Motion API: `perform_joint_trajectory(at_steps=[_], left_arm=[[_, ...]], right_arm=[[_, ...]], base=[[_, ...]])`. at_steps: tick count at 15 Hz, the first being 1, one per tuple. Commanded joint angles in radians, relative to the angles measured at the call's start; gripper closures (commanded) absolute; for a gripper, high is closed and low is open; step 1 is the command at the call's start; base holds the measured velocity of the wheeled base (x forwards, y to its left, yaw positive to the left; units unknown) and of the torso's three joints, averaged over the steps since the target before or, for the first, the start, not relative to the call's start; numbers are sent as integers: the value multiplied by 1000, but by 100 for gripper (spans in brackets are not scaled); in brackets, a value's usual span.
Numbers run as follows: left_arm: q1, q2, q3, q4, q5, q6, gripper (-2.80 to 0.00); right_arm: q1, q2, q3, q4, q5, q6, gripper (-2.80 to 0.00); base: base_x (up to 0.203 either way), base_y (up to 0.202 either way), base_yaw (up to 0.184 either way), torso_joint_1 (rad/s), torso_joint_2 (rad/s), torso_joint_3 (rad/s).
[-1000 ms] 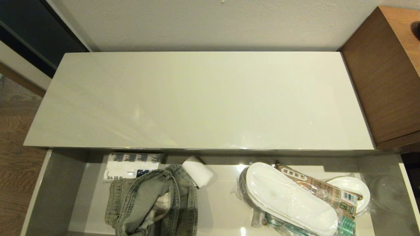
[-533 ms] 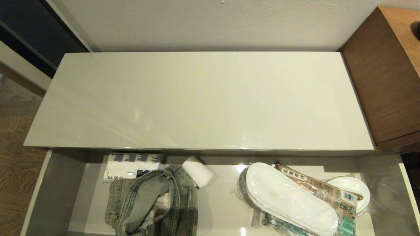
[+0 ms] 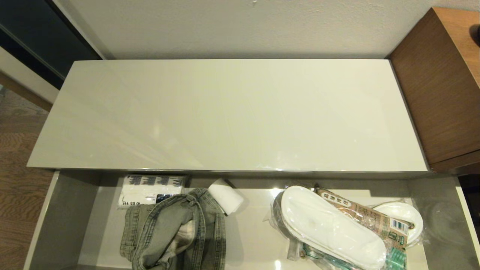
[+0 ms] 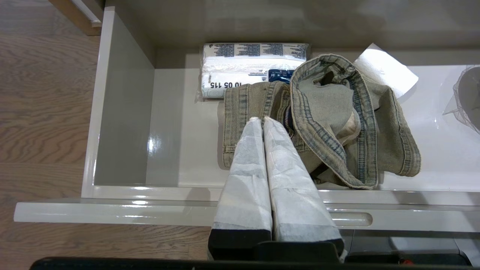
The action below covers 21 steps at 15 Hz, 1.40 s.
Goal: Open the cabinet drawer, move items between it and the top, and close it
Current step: Take out the disposable slippers from the drawer
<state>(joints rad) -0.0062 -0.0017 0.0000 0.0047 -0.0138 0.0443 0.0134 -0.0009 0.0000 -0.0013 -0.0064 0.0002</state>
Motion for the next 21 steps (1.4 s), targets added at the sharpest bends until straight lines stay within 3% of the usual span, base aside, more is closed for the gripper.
perform_joint_trajectory(at_steps=[1, 21], left_arm=[[0, 3, 0, 0, 0, 0, 0], [0, 3, 0, 0, 0, 0, 0]], right_arm=[[0, -22, 2, 0, -1, 3, 0], [0, -22, 2, 0, 0, -20, 0]], base=[[0, 0, 0, 0, 0, 0], [0, 0, 0, 0, 0, 0]])
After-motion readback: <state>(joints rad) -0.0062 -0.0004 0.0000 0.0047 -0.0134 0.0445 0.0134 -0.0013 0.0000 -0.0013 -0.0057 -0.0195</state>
